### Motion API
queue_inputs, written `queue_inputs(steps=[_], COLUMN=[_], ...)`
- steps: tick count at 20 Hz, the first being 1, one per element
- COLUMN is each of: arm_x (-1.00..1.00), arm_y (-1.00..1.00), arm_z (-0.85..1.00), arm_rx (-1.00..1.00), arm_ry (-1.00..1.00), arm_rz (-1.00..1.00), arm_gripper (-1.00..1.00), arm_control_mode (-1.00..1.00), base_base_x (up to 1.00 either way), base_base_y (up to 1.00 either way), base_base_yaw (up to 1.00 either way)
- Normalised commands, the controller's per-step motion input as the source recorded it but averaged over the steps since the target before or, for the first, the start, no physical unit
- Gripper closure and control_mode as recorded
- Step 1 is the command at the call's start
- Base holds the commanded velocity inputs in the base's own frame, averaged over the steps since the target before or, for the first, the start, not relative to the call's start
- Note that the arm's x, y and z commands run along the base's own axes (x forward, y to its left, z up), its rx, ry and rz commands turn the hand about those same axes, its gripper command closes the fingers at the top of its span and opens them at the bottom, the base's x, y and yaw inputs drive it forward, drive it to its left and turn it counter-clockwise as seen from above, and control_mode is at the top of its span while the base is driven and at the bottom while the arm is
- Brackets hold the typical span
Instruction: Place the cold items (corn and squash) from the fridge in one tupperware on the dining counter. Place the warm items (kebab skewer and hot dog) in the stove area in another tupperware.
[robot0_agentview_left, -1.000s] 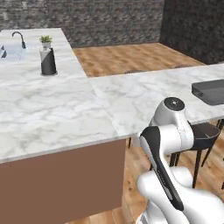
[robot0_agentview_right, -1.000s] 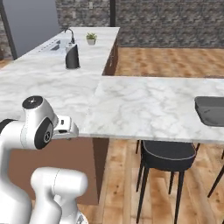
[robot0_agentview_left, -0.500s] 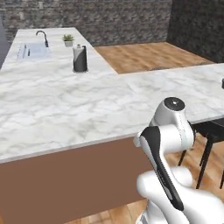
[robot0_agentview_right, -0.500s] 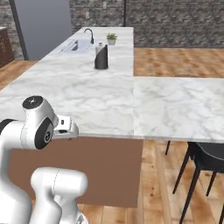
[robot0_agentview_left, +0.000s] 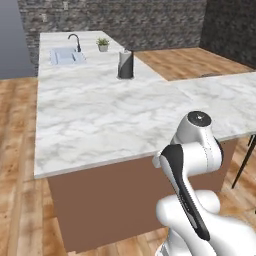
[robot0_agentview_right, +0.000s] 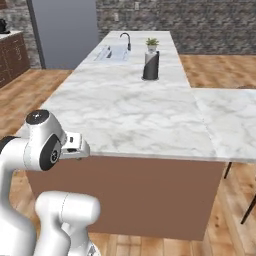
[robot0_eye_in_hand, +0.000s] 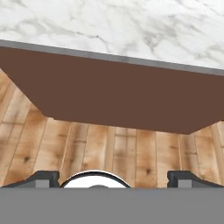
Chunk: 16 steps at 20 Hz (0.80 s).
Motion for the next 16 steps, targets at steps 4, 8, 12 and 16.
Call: queue_inputs(steps=[4, 8, 12, 16], arm_x=[0.0, 0.0, 0.0, 0.0], arm_y=[0.0, 0.0, 0.0, 0.0], arm_z=[0.0, 0.0, 0.0, 0.0], arm_rx=[0.0, 0.0, 0.0, 0.0], arm_ry=[0.0, 0.0, 0.0, 0.0], arm_rz=[0.0, 0.0, 0.0, 0.0], arm_gripper=[-1.0, -1.0, -1.0, -1.0], arm_control_mode=[1.0, 1.0, 1.0, 1.0], base_base_x=[-0.1, -0.05, 0.0, 0.0], base_base_y=[1.0, 1.0, 1.0, 1.0], base_base_yaw=[0.05, 0.21, 0.26, 0.29])
